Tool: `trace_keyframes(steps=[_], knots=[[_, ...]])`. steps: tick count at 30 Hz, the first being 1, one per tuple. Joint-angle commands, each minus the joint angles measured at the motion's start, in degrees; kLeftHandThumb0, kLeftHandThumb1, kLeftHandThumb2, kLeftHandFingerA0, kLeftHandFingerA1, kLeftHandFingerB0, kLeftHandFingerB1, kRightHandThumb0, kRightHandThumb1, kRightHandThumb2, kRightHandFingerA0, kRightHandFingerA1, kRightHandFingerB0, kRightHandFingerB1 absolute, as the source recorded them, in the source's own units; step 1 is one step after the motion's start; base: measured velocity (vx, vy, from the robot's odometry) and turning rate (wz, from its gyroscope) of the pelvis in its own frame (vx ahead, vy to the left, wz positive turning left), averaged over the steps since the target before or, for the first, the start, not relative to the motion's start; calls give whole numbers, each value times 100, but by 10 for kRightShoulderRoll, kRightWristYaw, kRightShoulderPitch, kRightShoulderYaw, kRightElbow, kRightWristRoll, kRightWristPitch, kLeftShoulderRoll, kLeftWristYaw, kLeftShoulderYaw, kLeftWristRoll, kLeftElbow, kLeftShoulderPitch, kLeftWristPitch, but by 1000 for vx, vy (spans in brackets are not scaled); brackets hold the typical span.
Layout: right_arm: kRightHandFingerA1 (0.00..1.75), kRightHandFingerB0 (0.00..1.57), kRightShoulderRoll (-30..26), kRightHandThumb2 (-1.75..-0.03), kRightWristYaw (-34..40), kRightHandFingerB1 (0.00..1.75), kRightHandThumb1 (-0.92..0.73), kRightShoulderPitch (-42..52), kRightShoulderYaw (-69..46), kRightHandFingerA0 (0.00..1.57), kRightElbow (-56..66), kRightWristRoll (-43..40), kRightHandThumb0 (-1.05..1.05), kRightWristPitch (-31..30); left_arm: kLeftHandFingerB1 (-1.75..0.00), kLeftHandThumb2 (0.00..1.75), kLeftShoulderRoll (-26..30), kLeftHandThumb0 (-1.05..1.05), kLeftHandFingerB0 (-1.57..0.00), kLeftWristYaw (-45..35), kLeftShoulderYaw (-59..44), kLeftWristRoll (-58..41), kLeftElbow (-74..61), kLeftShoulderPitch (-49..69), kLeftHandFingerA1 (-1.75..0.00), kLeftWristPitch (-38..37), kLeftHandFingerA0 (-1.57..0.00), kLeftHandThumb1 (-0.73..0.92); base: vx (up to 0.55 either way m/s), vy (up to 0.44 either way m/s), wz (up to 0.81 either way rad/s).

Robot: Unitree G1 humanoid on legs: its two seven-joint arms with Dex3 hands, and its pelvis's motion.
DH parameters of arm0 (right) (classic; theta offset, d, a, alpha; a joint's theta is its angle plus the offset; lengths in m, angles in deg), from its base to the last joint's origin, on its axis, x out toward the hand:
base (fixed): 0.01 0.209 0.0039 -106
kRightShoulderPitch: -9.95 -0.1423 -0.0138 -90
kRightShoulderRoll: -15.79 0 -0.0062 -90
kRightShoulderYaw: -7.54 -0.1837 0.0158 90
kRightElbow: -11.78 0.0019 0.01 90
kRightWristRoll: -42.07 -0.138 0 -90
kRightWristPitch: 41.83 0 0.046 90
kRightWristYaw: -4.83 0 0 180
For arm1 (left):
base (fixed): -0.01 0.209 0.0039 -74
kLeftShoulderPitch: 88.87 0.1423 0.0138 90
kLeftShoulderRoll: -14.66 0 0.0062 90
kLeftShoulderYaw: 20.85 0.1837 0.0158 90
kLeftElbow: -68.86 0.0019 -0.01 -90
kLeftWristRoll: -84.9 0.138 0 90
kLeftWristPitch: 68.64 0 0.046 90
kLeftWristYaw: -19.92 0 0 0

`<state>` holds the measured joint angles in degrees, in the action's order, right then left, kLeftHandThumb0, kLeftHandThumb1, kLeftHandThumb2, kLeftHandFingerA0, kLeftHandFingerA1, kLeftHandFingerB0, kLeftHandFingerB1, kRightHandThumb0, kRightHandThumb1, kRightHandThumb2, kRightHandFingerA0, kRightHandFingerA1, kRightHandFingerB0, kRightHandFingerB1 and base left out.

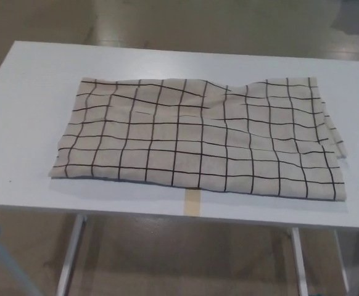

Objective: Use the left hand to fold a white towel with checkered patterns in half.

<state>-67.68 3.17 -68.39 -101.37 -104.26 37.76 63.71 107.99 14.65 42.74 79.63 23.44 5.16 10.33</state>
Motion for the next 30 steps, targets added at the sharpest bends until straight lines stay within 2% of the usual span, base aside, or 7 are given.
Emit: trace_keyframes(steps=[1, 10, 11, 13, 14, 24, 30], knots=[[53, 38, 12, -58, -13, 40, -60, 10, -11, 34, 12, -33, -35, 37, -29, 56, -1, -16, -18, -15, -13, -33, 15, 4, -34, -44, -30, 52, 0, 0, 0], [51, 34, 20, -59, -17, 38, -63, 37, -4, 30, 56, -33, -32, 15, -13, 65, -3, -24, 0, -60, 19, -27, -67, 57, -22, -99, -3, 42, 0, 0, 0], [51, 33, 24, -59, -16, 38, -63, 43, -1, 30, 68, -32, -32, 13, -8, 57, -4, -22, 0, -67, 22, -28, -78, 64, -22, -114, 0, 47, 0, 0, 0], [54, 31, 30, -71, -14, 45, -57, 54, 5, 27, 89, -30, -37, 8, -7, 66, -4, -30, 0, -72, 30, -26, -97, 75, -12, -138, 0, 40, 0, 0, 0], [51, 32, 38, -59, -11, 38, -64, 64, 12, 29, 105, -26, -31, 9, -10, 63, -7, -37, 0, -65, 34, -19, -119, 83, -13, -161, 0, 29, 0, 0, 0], [48, 30, 83, -59, -34, 37, -66, 145, 84, 28, 183, -13, -31, 31, 0, 66, -23, -57, 0, 8, 29, 75, -372, 151, -8, -265, 0, 37, 0, 0, 0], [48, 27, 68, -60, -49, 37, -67, 135, 99, 27, 111, 1, -33, 78, 0, 65, -6, -54, 0, 35, 5, 145, -469, 99, -5, -328, 0, 35, 0, 0, 0]])
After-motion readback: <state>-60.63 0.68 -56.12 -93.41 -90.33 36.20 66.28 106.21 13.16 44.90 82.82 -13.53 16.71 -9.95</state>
